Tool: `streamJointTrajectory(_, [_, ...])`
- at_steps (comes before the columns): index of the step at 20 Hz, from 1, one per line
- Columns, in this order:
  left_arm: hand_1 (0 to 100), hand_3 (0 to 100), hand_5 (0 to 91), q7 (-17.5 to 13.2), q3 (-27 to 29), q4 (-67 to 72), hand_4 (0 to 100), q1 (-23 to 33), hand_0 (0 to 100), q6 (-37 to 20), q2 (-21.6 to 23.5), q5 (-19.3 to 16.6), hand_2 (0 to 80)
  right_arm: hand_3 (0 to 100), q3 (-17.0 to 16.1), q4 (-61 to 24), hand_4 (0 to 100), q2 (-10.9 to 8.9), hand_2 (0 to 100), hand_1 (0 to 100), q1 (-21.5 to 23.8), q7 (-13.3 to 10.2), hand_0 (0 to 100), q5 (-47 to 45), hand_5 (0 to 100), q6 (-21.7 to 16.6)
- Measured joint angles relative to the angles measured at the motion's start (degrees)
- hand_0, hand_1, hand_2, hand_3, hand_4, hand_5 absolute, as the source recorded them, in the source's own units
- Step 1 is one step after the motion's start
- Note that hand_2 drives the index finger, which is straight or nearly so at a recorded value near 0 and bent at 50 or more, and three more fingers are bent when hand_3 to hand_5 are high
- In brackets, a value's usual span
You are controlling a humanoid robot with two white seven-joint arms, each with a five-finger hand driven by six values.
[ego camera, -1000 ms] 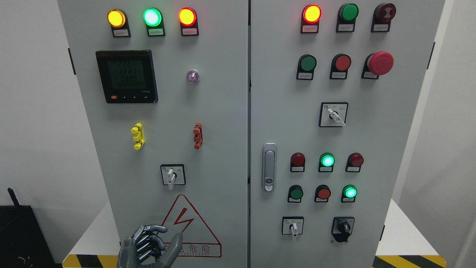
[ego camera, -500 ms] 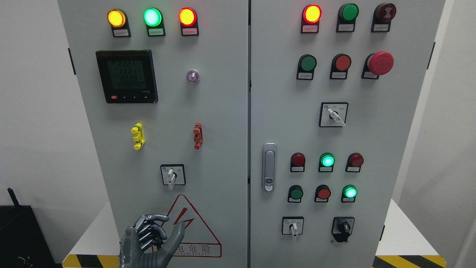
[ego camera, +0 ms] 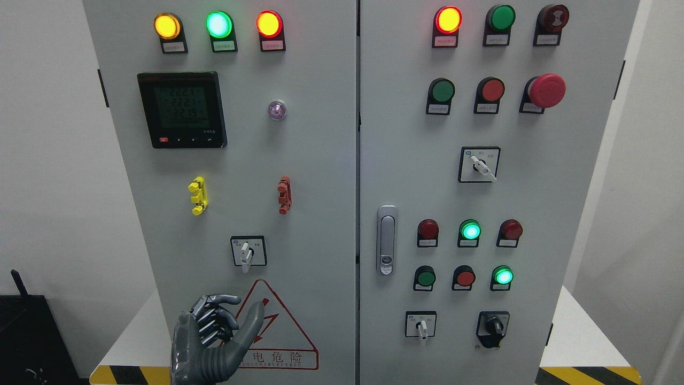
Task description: Turn on light switch 1
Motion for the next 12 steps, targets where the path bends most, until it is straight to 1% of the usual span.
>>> streamJointTrajectory(3, [75,87,86.0,0.1,0.2,0.1,91,-0.6,8,0.8,-0.2,-0.1,53.2,0,0.0,0.0,0,0.0,0,0,0.0,0.0,31,0.0,0,0.0])
streamJointTrajectory(12, [75,87,85.8,0.1,1.0,0.4,91,-2.2,10,2.0,-0.6,-0.2,53.1,0,0.0,0.0,0,0.0,0,0,0.0,0.0,31,0.0,0,0.0])
